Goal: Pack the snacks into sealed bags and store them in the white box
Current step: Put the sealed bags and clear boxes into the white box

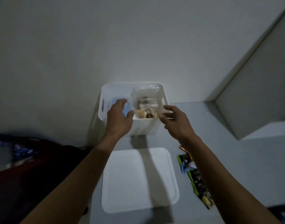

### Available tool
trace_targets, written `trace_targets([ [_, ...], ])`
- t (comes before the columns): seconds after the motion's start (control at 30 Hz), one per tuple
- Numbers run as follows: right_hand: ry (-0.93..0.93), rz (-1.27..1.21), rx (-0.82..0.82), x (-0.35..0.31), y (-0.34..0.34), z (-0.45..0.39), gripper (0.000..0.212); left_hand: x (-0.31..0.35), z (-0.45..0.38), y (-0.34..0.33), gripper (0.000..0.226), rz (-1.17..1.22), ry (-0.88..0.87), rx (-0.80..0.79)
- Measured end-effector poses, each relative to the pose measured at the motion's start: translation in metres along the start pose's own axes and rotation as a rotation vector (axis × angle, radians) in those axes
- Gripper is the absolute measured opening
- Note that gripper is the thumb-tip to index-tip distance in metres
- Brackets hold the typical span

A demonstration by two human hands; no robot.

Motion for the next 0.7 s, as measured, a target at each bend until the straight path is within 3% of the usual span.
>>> trace_targets([
  [0.2, -0.121, 0.017, 0.167, 0.066, 0.072, 0.095, 0.033, 0.007, 0.085, -0.054, 0.043, 0.065, 0.039, -0.117],
  [0.43, -0.235, 0.206, 0.302, 0.158, 0.124, 0.151, 0.033, -0.004, 0.161, -0.136, 0.046, 0.02, 0.084, -0.251],
  [0.53, -0.198, 0.314, 0.279, 0.2, 0.131, 0.158, 0.038, -0.004, 0.182, -0.175, 0.05, -0.036, 0.058, -0.289],
  [0.7, -0.145, 0.474, 0.04, 0.268, 0.124, 0.16, 0.064, 0.005, 0.196, -0.243, 0.052, -0.133, 0.02, -0.307],
])
Point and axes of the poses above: each hand's wrist, its own z-axis away from the middle knuckle, its own y-axis out of the back of the hand, x = y × z, the point moved 1 cm from there along -z, towards the middle knuckle, and after that the axes turned 6 degrees about -x, right-handed, at the moved point
